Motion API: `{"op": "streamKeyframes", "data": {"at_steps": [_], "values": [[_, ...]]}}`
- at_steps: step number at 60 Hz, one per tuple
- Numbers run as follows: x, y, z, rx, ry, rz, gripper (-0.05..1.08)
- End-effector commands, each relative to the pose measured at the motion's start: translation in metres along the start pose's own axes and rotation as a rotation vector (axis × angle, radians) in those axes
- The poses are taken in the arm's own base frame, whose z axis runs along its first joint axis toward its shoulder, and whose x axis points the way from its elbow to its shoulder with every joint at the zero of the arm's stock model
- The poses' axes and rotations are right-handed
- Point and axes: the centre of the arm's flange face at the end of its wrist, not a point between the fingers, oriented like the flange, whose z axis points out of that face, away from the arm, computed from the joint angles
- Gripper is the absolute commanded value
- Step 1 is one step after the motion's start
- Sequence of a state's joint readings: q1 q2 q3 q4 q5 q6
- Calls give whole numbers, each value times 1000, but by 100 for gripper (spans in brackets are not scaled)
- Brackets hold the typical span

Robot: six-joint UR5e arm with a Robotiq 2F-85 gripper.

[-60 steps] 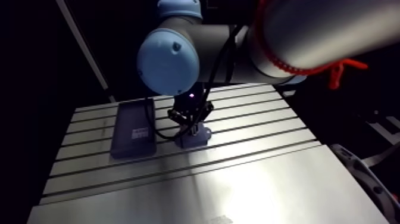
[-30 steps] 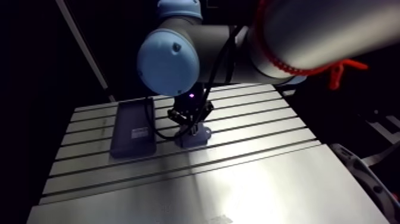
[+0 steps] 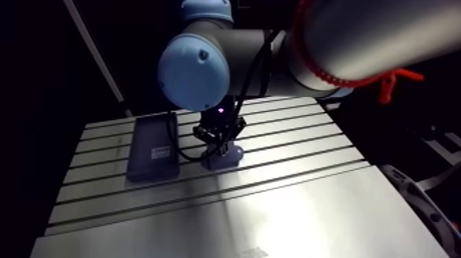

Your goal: Pick up the bearing and press it into the housing until flush.

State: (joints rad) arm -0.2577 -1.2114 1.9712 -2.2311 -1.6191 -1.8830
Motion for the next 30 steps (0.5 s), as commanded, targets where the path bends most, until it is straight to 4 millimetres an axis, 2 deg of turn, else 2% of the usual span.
{"op": "streamKeyframes", "data": {"at_steps": [1,20,30], "values": [[0,0,1,1,-2,0,97],[0,0,0,0,0,0,97],[2,3,-10,-2,18,5,97]]}}
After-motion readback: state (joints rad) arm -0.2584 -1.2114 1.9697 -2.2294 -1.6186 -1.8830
